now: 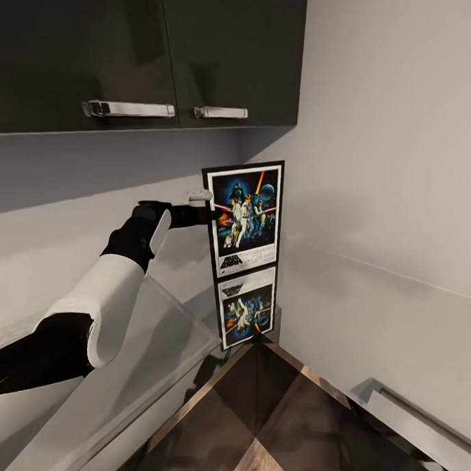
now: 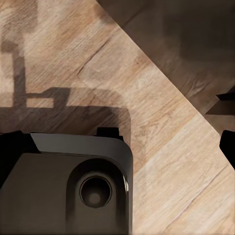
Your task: Pick up the poster from the kitchen countertop and hang it on one of the wall nails in the kitchen.
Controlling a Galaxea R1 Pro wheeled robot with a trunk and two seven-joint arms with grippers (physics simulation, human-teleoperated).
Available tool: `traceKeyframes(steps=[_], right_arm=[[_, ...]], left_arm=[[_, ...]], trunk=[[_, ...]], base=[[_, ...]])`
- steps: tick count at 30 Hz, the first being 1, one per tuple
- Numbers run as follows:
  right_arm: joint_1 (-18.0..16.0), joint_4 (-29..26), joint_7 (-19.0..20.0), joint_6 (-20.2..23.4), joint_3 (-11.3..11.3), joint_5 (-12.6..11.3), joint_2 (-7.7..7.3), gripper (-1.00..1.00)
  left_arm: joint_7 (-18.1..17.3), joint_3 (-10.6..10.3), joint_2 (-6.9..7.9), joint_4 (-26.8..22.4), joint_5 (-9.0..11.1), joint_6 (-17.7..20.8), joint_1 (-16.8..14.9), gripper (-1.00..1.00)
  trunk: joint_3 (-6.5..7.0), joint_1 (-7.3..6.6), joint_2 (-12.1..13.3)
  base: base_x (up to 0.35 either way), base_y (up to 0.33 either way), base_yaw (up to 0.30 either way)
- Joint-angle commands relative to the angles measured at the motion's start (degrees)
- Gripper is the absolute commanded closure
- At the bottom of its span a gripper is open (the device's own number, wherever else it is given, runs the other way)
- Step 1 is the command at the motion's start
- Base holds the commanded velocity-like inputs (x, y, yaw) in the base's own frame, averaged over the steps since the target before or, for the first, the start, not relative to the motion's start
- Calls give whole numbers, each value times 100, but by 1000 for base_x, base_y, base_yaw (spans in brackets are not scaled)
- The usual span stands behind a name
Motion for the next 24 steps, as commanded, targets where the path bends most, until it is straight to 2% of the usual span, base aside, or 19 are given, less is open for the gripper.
traceKeyframes(steps=[1, 15, 18, 19, 24], right_arm=[[-10, 23, -1, -38, 4, 4, -1, -100], [-10, 23, -1, -36, 4, 11, -1, -100], [-10, 23, -1, -36, 10, 12, -1, -100], [-10, 23, -1, -36, 11, 13, -1, -100], [-10, 22, -1, -36, 13, 13, -1, -100]], left_arm=[[-13, -3, 1, -6, -3, 27, -7, -100], [-13, -3, 1, 84, -8, 52, -454, -100], [-11, -3, 1, 227, -8, 115, -573, -100], [-8, -3, 1, 413, -8, 155, -739, -100], [-12, -3, 1, 468, -8, 165, -803, -100]], trunk=[[-16, 0, -4], [-144, 0, -4], [-171, 0, -4], [-180, 0, -4], [-226, 0, -4]], base=[[0, 0, 0], [0, 0, 0], [0, 0, 0], [0, 0, 0], [0, 0, 0]])
